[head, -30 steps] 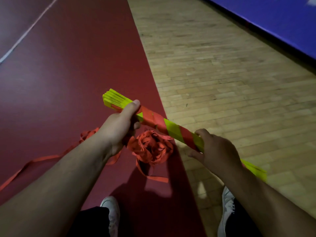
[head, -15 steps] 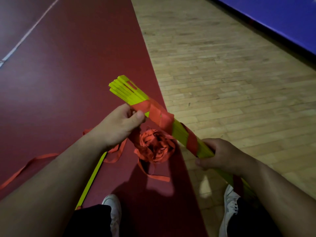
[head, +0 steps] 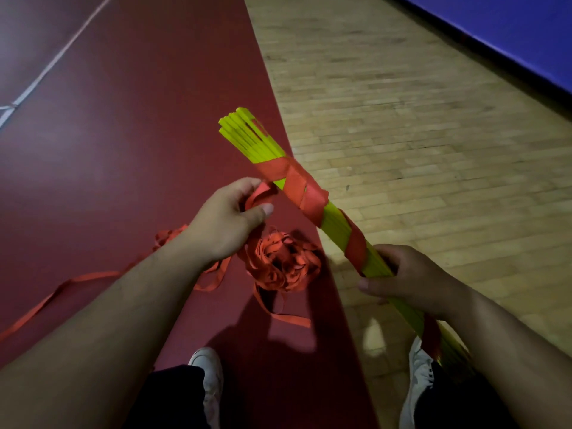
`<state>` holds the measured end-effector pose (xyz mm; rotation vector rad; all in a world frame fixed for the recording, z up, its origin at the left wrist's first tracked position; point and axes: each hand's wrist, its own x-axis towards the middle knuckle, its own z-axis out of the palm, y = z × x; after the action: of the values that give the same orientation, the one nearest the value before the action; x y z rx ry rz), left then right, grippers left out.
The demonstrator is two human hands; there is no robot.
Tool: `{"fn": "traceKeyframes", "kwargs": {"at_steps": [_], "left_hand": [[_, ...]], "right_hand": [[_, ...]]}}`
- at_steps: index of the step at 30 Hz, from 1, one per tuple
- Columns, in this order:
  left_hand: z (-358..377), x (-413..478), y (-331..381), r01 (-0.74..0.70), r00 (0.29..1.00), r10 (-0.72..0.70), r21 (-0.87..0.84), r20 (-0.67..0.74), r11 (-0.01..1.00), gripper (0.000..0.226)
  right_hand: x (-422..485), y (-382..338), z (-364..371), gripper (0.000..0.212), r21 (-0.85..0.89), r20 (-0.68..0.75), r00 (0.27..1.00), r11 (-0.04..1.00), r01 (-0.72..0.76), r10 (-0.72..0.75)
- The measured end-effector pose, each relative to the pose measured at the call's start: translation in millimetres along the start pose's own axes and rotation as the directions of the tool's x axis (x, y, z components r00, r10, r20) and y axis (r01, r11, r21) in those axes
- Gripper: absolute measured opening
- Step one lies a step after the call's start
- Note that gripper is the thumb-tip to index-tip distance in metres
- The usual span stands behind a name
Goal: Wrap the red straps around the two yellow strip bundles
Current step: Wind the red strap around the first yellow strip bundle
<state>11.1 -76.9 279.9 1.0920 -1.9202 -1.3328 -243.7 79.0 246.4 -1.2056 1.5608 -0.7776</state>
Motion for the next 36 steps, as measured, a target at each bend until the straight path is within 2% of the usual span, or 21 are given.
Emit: {"fn": "traceKeyframes", "kwargs": {"at_steps": [2,4,6,8,9,11,12,13,16,22,24,26,27,29,30,32,34,36], "left_hand": [[1.3,0.6,0.5,0.012,0.999,-0.009,-0.067,0.042,0.998,0.017],[1.5,2.5,-1.6,0.011,0.999,-0.009,-0.054,0.043,0.999,0.018],[-0.2,4.1,-5.2,-0.048,0.999,0.048,0.089,-0.001,0.995,0.019],[-2.7,5.2,-5.3,-0.079,0.996,0.088,0.219,-0.033,0.972,0.009],[-3.8,5.5,-5.8,-0.07,0.997,0.078,0.256,-0.021,0.964,0.011],[-4.6,6.1,-7.5,0.02,0.999,-0.032,0.303,0.034,0.953,0.021],[-3.9,6.1,-8.9,0.064,0.994,-0.089,0.308,0.068,0.949,0.018],[-2.6,4.6,-9.7,0.089,0.988,-0.123,0.29,0.098,0.953,0.018],[1.2,-1.1,-7.8,0.115,0.981,-0.13,0.106,0.147,0.988,0.036],[8.1,-4.1,1.1,0.115,0.988,-0.103,-0.109,0.116,0.987,0.04],[12.6,-5.8,4.2,0.136,0.985,-0.119,-0.138,0.124,0.981,0.034],[15.6,-6.8,6.7,0.164,0.983,-0.147,-0.173,0.106,0.971,0.012],[15.4,-5.8,6.8,0.172,0.982,-0.155,-0.179,0.103,0.969,0.01],[14.8,-4.2,3.8,0.217,0.974,-0.204,-0.14,0.096,0.966,0.041],[15.9,-3.0,1.2,0.252,0.967,-0.245,-0.126,0.071,0.96,0.051],[18.0,-1.3,-3.7,0.296,0.953,-0.302,-0.125,-0.024,0.947,0.052],[16.8,-0.7,-8.0,0.286,0.948,-0.298,-0.11,-0.114,0.952,0.049],[12.9,-0.4,-9.4,0.255,0.955,-0.268,-0.107,-0.125,0.961,0.05]], "right_hand": [[0.0,-0.7,1.0,0.019,0.029,0.0,1.0,0.999,-0.017,0.017],[0.9,0.2,-0.5,0.025,0.008,-0.03,0.999,1.0,-0.026,0.026],[2.0,0.6,-2.6,0.027,-0.054,-0.06,0.998,0.998,-0.028,0.025],[3.4,1.5,-3.7,0.028,-0.128,-0.092,0.996,0.991,-0.03,0.018],[4.1,2.2,-3.6,0.026,-0.167,-0.112,0.994,0.985,-0.033,0.014],[5.0,2.5,-2.8,0.023,-0.233,-0.158,0.987,0.972,-0.038,0.001],[4.7,2.1,-2.7,0.022,-0.251,-0.182,0.983,0.967,-0.04,-0.007],[4.5,1.5,-2.8,0.021,-0.256,-0.201,0.979,0.966,-0.038,-0.015],[3.3,0.2,-2.0,0.023,-0.264,-0.23,0.973,0.963,-0.048,-0.015],[3.2,-0.1,1.1,0.034,-0.355,-0.3,0.954,0.928,-0.113,0.001],[3.6,0.8,2.7,0.038,-0.419,-0.329,0.944,0.897,-0.14,-0.006],[4.0,3.6,4.2,0.043,-0.476,-0.359,0.933,0.863,-0.17,-0.014],[4.5,4.2,4.9,0.046,-0.501,-0.374,0.927,0.845,-0.188,-0.015],[5.4,3.5,6.3,0.055,-0.55,-0.386,0.922,0.807,-0.215,-0.017],[5.4,2.6,7.4,0.057,-0.57,-0.375,0.927,0.794,-0.214,-0.019],[4.8,1.4,10.6,0.048,-0.554,-0.307,0.952,0.816,-0.166,-0.015],[3.0,0.9,14.0,0.031,-0.494,-0.213,0.977,0.865,-0.094,-0.016],[3.7,2.8,15.0,0.028,-0.499,-0.161,0.986,0.866,-0.046,-0.041]]}}
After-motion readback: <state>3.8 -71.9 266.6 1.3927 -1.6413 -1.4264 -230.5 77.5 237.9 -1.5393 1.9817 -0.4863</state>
